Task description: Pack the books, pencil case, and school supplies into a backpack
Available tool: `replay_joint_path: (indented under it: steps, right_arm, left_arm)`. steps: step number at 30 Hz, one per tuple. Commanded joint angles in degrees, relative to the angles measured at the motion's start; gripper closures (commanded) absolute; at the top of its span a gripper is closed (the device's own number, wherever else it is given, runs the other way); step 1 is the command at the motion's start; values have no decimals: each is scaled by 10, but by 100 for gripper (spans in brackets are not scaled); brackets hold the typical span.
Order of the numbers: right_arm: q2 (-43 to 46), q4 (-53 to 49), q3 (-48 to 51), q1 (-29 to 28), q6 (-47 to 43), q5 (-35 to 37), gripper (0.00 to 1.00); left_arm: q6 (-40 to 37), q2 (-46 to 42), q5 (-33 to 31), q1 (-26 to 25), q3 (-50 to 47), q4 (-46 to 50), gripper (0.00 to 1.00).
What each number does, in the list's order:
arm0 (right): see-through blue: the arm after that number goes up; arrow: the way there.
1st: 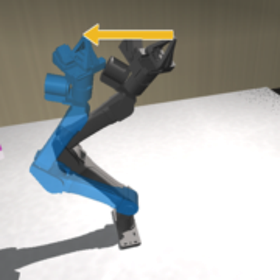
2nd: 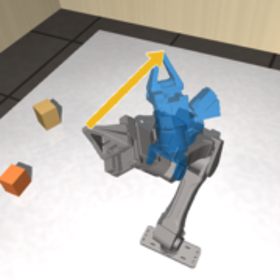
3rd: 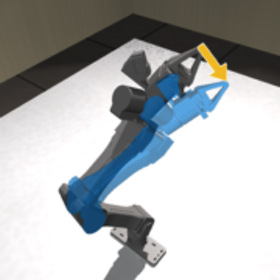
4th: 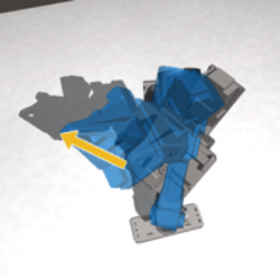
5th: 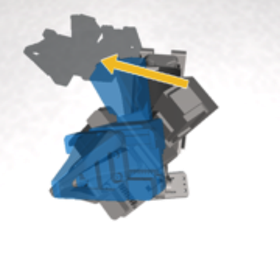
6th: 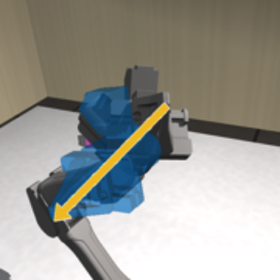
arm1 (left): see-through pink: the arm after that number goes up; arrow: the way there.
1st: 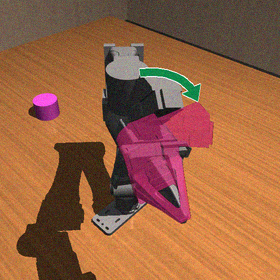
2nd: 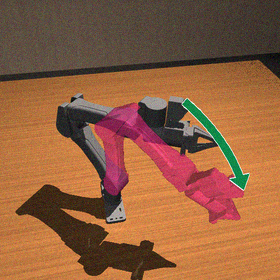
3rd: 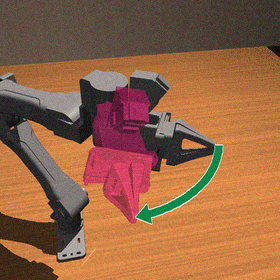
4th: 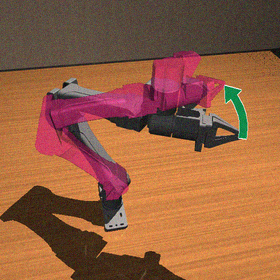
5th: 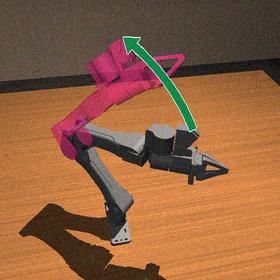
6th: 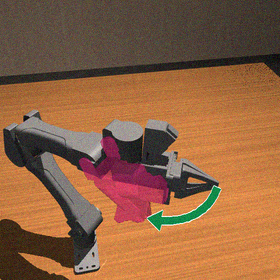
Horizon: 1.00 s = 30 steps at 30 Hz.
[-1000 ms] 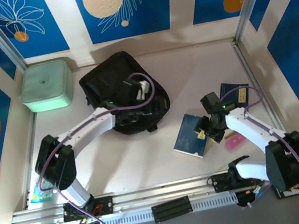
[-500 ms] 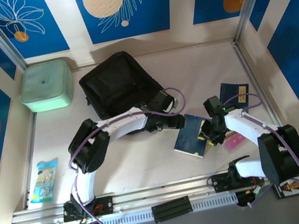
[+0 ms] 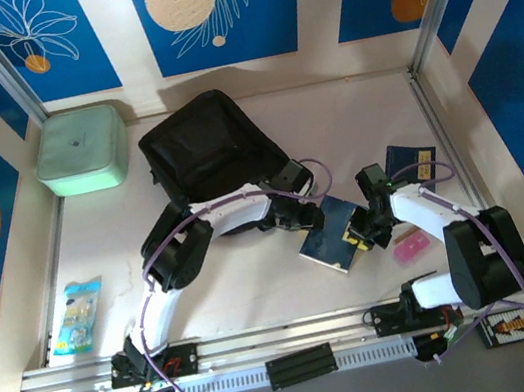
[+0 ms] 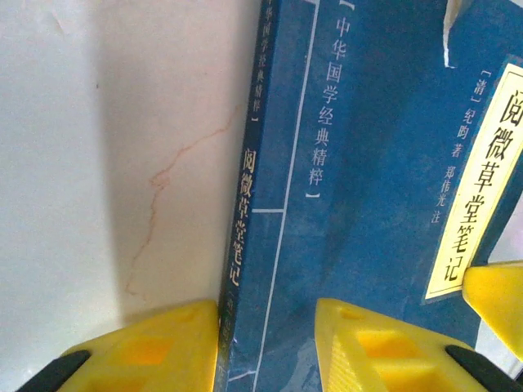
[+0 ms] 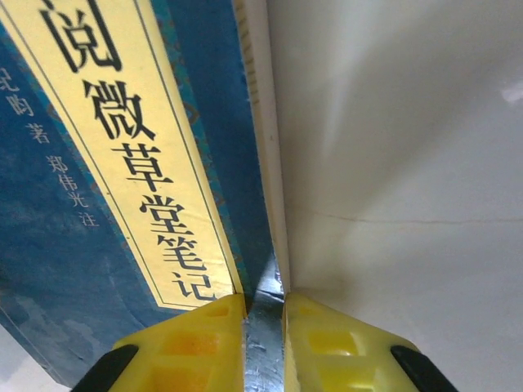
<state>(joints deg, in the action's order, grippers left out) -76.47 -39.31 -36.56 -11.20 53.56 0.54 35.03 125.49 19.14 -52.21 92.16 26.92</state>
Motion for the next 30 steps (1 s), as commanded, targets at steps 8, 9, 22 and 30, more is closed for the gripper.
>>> replay_joint_path:
  steps: [8,9,22,30]
  right_arm:
    - [-29,17,-9,2,-14,-12,88]
    - [-29,17,-10,2,-14,-11,88]
    - [-55,68,-42,-17,-19,-31,92]
    - [-52,65,-49,-18,-30,-13,92]
  left_arm:
    - [-15,-11,147,3,20,-30,65]
    - [-23,-28,153,5,13,-36,66]
    - [-12,-96,176,17,-76,-110,71]
    - [-21,-80,134,20,-46,-74,80]
